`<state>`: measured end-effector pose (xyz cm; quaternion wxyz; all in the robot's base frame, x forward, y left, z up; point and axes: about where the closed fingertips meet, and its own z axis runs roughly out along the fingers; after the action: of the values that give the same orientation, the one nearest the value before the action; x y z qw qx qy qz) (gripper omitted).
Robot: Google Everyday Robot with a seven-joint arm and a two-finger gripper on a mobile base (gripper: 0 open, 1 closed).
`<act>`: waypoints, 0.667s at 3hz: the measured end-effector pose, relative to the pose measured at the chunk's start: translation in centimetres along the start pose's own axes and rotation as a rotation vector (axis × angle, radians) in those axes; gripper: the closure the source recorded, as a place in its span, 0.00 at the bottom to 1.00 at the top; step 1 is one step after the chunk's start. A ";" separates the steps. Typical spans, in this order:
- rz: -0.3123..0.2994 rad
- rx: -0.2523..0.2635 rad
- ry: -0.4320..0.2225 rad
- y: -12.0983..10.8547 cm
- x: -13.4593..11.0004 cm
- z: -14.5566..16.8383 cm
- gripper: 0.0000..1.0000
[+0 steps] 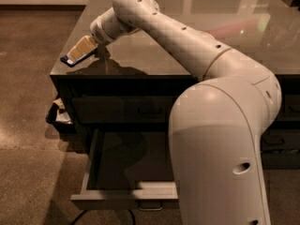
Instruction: Place rxbar blueberry into middle drawer
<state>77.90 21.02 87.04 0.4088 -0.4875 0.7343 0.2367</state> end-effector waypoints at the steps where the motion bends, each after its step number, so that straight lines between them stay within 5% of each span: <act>1: 0.000 0.000 0.000 0.0 0.0 0.0 0.00; 2: 0.017 -0.008 0.020 0.5 0.7 1.4 0.00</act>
Offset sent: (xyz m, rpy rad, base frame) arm 0.0008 0.0142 -0.0254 -0.0208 0.0499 -0.0184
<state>77.86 21.91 85.68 0.3976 -0.4850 0.7416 0.2382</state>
